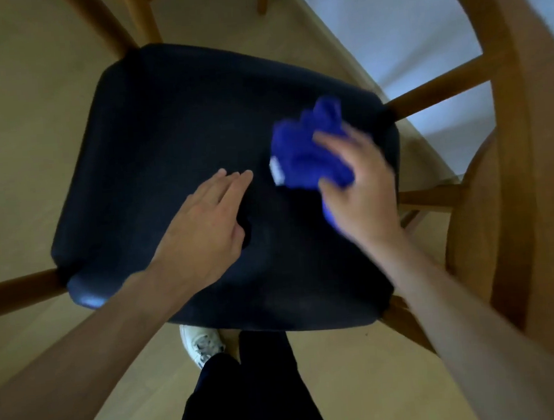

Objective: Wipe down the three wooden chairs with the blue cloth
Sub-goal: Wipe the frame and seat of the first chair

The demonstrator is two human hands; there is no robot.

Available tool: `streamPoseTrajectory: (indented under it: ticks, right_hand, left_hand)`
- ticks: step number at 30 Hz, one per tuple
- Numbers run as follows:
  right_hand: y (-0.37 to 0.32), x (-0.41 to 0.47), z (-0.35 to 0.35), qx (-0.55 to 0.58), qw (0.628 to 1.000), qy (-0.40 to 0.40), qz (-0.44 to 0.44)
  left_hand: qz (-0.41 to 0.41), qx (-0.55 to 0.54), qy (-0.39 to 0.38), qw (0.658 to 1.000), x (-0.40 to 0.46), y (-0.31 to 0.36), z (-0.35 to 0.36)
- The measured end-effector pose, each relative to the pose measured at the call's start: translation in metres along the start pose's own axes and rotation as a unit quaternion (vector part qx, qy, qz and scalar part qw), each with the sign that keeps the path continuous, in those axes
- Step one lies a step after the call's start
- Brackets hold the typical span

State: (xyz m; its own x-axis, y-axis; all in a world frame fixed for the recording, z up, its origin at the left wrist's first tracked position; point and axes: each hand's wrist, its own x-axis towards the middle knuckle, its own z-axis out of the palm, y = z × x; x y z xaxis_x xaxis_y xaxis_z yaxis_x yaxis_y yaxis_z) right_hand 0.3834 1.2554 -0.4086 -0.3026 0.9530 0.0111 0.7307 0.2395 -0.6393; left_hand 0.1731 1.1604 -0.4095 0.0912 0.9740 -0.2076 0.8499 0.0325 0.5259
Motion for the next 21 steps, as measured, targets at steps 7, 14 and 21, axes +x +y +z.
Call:
streamPoseTrajectory:
  ticks: [7, 14, 21]
  right_hand:
    - [0.061, 0.100, -0.015, -0.121, 0.982, -0.055, 0.137]
    - [0.021, -0.067, -0.031, -0.034, 0.967, -0.041, 0.250]
    - [0.057, 0.084, -0.014, -0.005, 0.907, 0.007, 0.421]
  left_hand:
    - [0.029, -0.005, -0.013, 0.999, 0.022, 0.019, 0.004]
    - [0.042, -0.019, -0.018, 0.999, 0.028, 0.029, 0.011]
    - [0.035, -0.020, -0.022, 0.999, 0.021, 0.028, 0.012]
